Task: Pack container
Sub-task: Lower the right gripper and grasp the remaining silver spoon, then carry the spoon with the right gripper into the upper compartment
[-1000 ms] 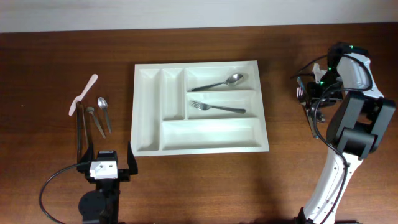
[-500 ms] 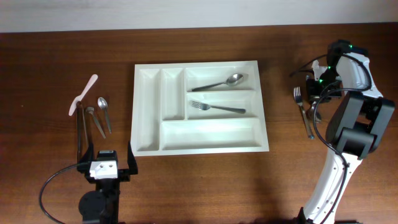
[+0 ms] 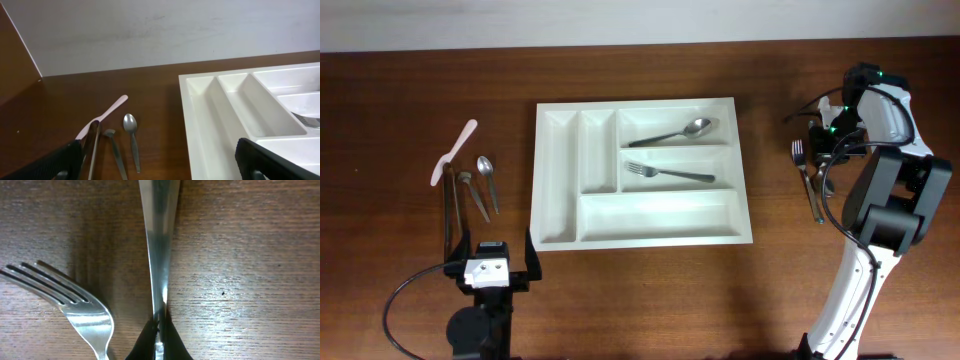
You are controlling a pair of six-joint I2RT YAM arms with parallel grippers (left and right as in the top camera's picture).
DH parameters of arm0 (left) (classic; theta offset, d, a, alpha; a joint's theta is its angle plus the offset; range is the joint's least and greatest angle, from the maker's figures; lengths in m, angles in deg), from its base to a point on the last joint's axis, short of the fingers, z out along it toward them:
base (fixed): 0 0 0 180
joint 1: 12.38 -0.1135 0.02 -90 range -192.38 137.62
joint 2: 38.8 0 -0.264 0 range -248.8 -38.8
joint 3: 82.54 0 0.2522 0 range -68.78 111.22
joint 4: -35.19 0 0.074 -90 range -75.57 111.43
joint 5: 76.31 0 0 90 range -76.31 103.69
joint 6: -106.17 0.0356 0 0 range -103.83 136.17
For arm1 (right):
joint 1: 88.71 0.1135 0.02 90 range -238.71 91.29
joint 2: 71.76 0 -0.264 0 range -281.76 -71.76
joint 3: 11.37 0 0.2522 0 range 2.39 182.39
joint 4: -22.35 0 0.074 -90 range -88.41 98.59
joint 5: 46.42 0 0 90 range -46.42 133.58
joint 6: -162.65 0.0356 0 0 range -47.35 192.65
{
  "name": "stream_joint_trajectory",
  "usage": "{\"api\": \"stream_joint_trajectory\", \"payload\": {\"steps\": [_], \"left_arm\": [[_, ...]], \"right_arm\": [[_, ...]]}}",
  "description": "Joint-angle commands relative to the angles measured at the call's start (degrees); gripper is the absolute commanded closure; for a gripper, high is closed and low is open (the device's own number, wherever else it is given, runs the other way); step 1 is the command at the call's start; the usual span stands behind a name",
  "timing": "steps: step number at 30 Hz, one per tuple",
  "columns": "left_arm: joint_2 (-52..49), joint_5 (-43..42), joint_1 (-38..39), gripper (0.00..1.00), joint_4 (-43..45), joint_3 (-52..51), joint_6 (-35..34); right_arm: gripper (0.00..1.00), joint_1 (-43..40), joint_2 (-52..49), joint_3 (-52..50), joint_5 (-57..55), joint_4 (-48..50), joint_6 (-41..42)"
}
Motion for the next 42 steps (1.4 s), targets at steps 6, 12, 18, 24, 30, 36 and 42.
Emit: {"api": "stream_joint_trajectory", "payload": {"steps": [6,12,18,24,30,36,42], "left_arm": [[0.5,-0.7,0.2,0.01,0.2,-0.4,0.1],[0.5,-0.7,0.2,0.01,0.2,-0.4,0.1],[0.5,-0.7,0.2,0.01,0.2,-0.4,0.1],[0.5,-0.7,0.2,0.01,0.2,-0.4,0.1],[0.5,-0.7,0.2,0.01,0.2,-0.4,0.1],[0.5,-0.7,0.2,0.01,0.2,-0.4,0.1],[0.5,-0.7,0.2,0.01,0.2,-0.4,0.1]], "right_arm": [[0.96,0.7,-1.4,6.9,1.8,-2.7,0.5],[0.96,0.7,-1.4,13.8,2.0,-6.0,0.4],[0.96,1.7,-1.4,21.0,6.3,-9.3,-1.7],[0.96,5.6,-1.4,28.0,12.5,-10.4,-6.6],[0.96,13.3,-1.4,30.1,13.5,-8.1,-14.8],[0.96,21.8,-1.4,30.1,12.9,-7.7,-33.0],[0.96,28.2,-1.7,29.6,13.0,-6.2,-44.8]]}}
